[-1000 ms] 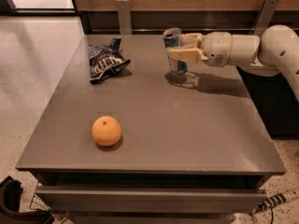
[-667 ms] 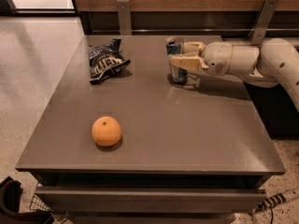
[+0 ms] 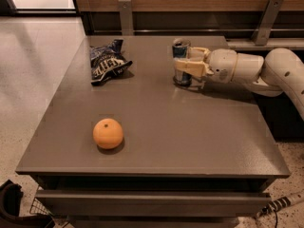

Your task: Place redbull can upright

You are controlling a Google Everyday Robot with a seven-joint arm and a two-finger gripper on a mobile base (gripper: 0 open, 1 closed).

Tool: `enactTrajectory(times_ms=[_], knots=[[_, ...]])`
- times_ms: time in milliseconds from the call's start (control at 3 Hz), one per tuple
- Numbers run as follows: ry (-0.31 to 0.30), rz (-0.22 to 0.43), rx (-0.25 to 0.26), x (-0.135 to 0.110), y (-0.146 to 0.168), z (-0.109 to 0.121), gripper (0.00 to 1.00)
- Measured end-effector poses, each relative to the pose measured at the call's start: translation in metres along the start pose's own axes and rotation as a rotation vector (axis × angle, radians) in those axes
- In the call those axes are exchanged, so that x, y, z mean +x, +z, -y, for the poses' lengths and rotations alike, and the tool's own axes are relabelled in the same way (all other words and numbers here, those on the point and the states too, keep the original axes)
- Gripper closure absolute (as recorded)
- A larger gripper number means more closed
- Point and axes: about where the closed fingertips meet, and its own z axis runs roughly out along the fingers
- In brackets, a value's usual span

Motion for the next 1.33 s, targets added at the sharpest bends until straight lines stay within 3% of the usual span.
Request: enactTrajectory(times_ms=[333,1333], knots=[[0.000,0.000,0.000,-0.0009,0.0001,0.0000,0.98],[0.000,0.000,-0.001,-0.0019,0.0003,-0.0001,0.29]])
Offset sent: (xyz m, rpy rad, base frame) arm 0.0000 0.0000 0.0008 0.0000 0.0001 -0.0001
